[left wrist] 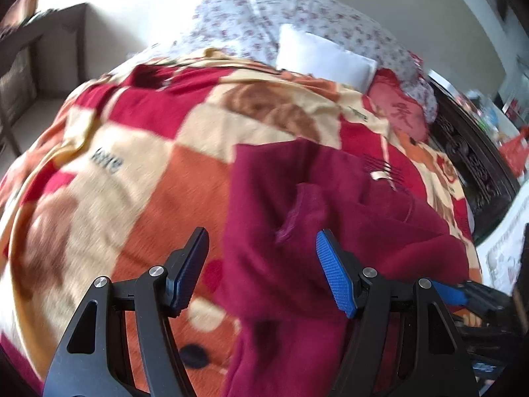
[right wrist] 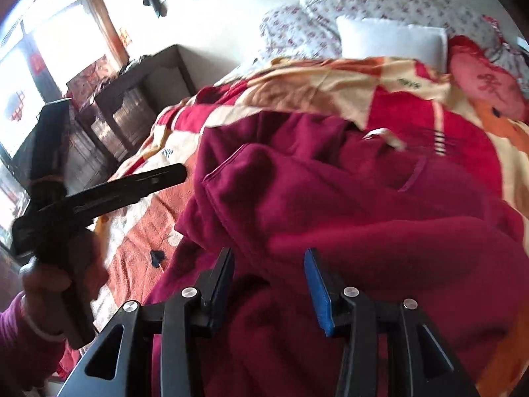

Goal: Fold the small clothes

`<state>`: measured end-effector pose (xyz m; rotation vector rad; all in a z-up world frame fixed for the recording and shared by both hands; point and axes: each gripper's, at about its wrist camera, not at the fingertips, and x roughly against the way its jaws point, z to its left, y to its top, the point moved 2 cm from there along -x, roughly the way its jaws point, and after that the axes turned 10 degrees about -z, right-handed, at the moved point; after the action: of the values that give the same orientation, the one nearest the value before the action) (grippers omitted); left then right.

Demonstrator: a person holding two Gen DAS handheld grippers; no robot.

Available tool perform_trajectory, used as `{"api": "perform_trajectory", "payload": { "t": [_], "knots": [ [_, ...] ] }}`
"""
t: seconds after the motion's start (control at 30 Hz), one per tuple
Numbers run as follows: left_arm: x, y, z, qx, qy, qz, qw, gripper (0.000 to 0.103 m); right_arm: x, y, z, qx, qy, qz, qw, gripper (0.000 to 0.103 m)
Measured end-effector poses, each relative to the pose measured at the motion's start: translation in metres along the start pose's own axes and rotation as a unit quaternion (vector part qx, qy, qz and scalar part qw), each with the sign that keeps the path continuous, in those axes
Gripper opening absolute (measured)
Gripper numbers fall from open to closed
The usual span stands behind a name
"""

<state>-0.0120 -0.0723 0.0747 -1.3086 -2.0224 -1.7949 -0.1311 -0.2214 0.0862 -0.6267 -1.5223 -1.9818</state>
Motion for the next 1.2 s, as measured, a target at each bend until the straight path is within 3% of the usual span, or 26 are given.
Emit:
{"api": "perform_trajectory", "payload": {
  "t": [0.1,0.27,0.33,0.4,0.5,0.6,0.73,0.87,0.93,1.1,1.2],
  "knots": [
    [-0.019,0.002,-0.012,-0.020,-0.017,0.015,0.9995,0.068,0.024,-0.001,-0.016,-0.025,-0.006,-0.023,0.999,0.042],
    [-0.051,-0.002,-0.027,-0.057,-0.012,0.049,0.9971,0.067,0.064,-0.008,-0.043,-0.059,-0.034,-0.058,0.996,0.043],
    [-0.057,-0.006,-0.033,-0.081,-0.003,0.051,0.9954,0.060,0.078,-0.011,-0.057,-0.071,-0.051,-0.068,0.994,0.043],
    [-0.061,-0.009,-0.036,-0.091,0.003,0.057,0.9942,0.042,0.090,-0.015,-0.072,-0.087,-0.067,-0.075,0.991,0.043],
    [-0.060,-0.009,-0.038,-0.094,0.005,0.051,0.9942,0.026,0.104,-0.021,-0.095,-0.119,-0.087,-0.085,0.985,0.043],
    [-0.055,-0.004,-0.035,-0.085,0.002,0.045,0.9954,0.017,0.116,-0.030,-0.115,-0.158,-0.099,-0.093,0.978,0.044],
    [-0.039,0.003,-0.034,-0.081,-0.015,0.036,0.9959,0.015,0.131,-0.035,-0.132,-0.192,-0.107,-0.106,0.970,0.044],
    [-0.002,0.016,-0.028,-0.063,-0.029,-0.009,0.9976,0.015,0.140,-0.035,-0.138,-0.194,-0.120,-0.116,0.967,0.044],
    [0.010,0.020,-0.021,-0.058,-0.019,-0.035,0.9975,0.015,0.141,-0.034,-0.142,-0.193,-0.130,-0.116,0.966,0.044],
    [-0.011,0.005,-0.001,-0.033,0.004,0.012,0.9994,0.015,0.121,-0.036,-0.162,-0.212,-0.147,-0.086,0.962,0.053],
    [-0.008,-0.001,0.002,-0.029,0.011,0.006,0.9995,0.015,0.103,-0.034,-0.173,-0.219,-0.152,-0.069,0.961,0.054]
  ]
}}
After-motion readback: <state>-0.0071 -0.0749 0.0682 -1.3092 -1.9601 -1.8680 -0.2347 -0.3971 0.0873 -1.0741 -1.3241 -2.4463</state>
